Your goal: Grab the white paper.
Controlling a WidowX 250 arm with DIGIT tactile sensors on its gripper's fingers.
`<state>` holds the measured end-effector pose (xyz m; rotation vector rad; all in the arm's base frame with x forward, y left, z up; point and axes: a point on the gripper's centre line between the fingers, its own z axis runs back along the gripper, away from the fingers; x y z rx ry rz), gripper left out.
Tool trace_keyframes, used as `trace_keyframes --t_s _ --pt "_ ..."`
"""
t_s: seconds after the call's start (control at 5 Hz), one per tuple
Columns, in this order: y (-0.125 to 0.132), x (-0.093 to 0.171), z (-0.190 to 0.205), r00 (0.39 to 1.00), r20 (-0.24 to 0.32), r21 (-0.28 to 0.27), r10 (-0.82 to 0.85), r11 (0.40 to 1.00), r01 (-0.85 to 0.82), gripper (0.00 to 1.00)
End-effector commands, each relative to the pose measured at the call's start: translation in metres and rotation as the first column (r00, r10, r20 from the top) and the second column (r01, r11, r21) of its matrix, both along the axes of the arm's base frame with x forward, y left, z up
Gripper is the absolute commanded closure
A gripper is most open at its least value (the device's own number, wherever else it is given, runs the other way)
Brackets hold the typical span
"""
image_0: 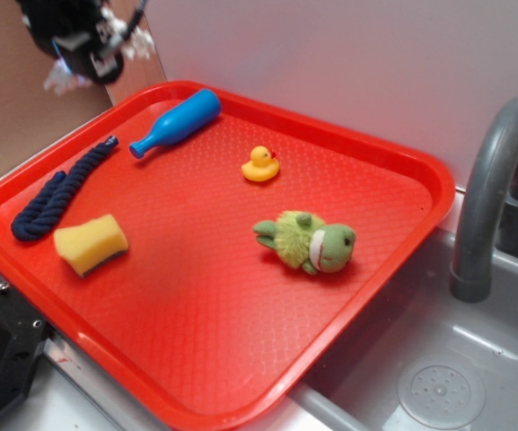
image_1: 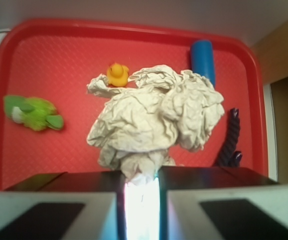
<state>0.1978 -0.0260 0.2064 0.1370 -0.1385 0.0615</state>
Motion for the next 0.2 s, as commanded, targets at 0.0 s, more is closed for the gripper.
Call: trace_keyframes --t_s 0.0 --pt "0.0002 0.0119 0.0062 0.999 -0.023 0.036 -0.043 0.998 0.044 0.73"
